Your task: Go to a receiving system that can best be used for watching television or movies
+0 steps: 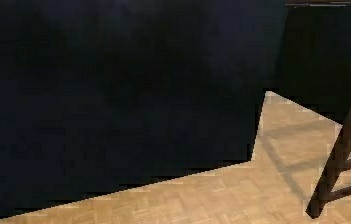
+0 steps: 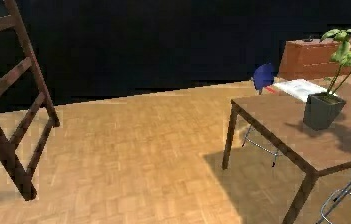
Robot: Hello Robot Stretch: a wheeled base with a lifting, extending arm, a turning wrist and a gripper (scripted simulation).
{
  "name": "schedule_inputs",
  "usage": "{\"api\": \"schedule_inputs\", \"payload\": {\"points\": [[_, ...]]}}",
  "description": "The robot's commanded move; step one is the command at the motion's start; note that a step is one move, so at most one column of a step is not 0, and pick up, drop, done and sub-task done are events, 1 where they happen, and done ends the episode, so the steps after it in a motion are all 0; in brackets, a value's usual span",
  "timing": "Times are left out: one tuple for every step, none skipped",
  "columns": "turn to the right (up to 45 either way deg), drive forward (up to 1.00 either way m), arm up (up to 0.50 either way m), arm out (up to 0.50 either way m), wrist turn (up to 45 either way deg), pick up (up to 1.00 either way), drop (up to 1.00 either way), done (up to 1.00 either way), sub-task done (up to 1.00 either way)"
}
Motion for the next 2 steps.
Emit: {"api": "schedule_inputs", "payload": {"points": [[-36.0, 0.0, 0.0, 0.0, 0.0, 0.0, 0.0, 0.0, 0.0], [0.0, 0.35, 0.0, 0.0, 0.0, 0.0, 0.0, 0.0, 0.0]]}}
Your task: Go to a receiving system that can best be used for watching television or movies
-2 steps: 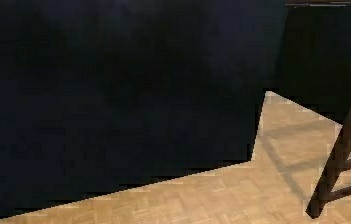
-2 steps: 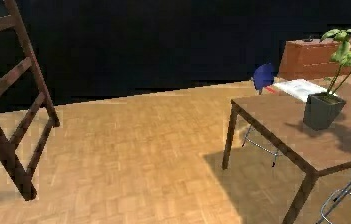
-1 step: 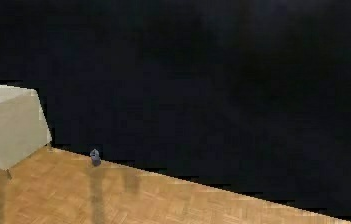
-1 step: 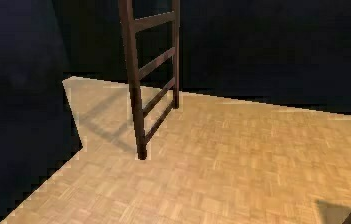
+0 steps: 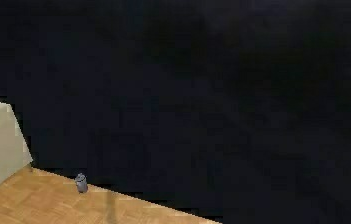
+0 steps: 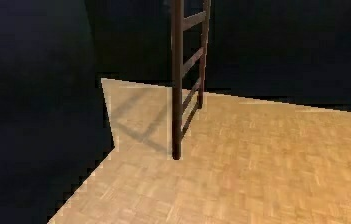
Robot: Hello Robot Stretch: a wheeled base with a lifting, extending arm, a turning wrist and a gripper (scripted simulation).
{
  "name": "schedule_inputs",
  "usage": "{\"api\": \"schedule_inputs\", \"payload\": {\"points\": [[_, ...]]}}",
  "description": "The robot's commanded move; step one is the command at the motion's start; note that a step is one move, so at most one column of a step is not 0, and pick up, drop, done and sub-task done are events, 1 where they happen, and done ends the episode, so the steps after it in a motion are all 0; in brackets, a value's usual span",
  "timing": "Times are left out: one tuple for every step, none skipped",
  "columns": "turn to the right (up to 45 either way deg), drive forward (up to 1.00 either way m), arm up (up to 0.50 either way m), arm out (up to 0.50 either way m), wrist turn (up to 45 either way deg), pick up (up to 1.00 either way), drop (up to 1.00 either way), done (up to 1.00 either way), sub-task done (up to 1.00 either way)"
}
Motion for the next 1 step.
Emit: {"api": "schedule_inputs", "payload": {"points": [[-45.0, 0.0, 0.0, 0.0, 0.0, 0.0, 0.0, 0.0, 0.0]]}}
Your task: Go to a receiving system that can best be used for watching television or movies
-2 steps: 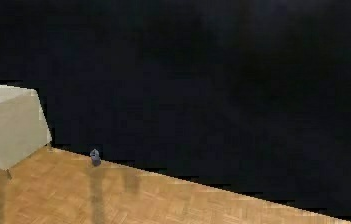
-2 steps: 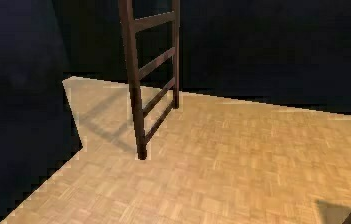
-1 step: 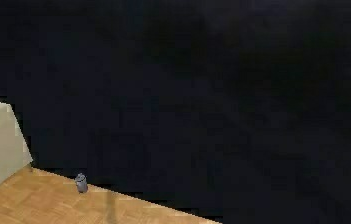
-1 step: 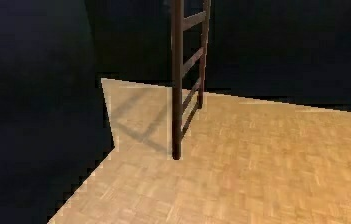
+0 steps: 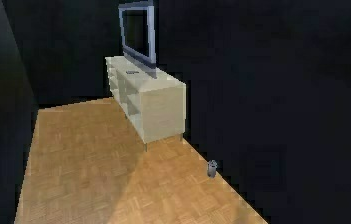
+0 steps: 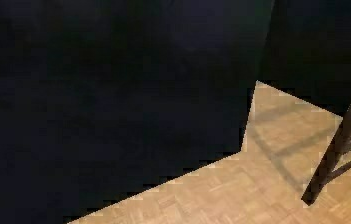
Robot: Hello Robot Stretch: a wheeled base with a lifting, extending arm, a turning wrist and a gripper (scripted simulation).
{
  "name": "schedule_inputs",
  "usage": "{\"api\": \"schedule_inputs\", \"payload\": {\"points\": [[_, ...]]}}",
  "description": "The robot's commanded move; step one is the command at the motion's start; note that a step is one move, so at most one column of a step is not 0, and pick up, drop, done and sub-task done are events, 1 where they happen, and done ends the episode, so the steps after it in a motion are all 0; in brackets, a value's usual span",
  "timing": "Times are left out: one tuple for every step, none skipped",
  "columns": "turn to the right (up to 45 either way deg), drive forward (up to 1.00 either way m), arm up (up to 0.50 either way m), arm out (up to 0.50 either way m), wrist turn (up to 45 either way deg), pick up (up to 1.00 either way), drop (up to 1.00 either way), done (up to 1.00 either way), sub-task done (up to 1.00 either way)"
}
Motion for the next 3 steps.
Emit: {"api": "schedule_inputs", "payload": {"points": [[-24.0, 0.0, 0.0, 0.0, 0.0, 0.0, 0.0, 0.0, 0.0], [-3.0, 0.0, 0.0, 0.0, 0.0, 0.0, 0.0, 0.0, 0.0], [0.0, 1.0, 0.0, 0.0, 0.0, 0.0, 0.0, 0.0, 0.0]]}}
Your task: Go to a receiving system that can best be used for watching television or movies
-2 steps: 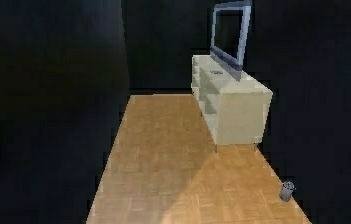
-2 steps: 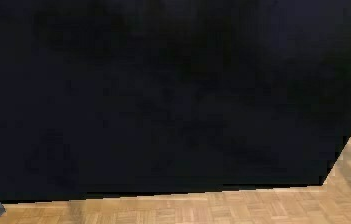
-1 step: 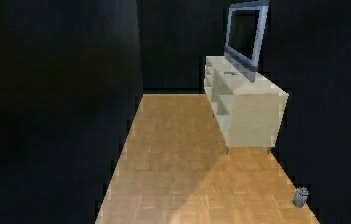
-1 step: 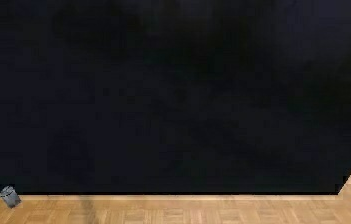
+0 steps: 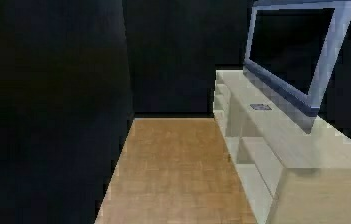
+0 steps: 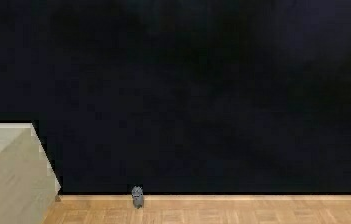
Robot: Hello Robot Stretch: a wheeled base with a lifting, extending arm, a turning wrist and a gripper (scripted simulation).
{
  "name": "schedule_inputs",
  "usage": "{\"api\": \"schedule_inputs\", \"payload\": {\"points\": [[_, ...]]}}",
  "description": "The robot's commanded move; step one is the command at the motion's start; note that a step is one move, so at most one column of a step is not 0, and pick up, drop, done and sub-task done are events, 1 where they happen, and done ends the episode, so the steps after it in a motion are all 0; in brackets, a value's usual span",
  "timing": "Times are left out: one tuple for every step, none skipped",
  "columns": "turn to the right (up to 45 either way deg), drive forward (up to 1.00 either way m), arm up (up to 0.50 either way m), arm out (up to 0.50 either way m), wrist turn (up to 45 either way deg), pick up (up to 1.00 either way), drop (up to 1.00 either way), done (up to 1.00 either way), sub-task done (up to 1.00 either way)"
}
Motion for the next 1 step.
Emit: {"api": "schedule_inputs", "payload": {"points": [[0.0, 0.5, 0.0, 0.0, 0.0, 0.0, 0.0, 0.0, 0.0]]}}
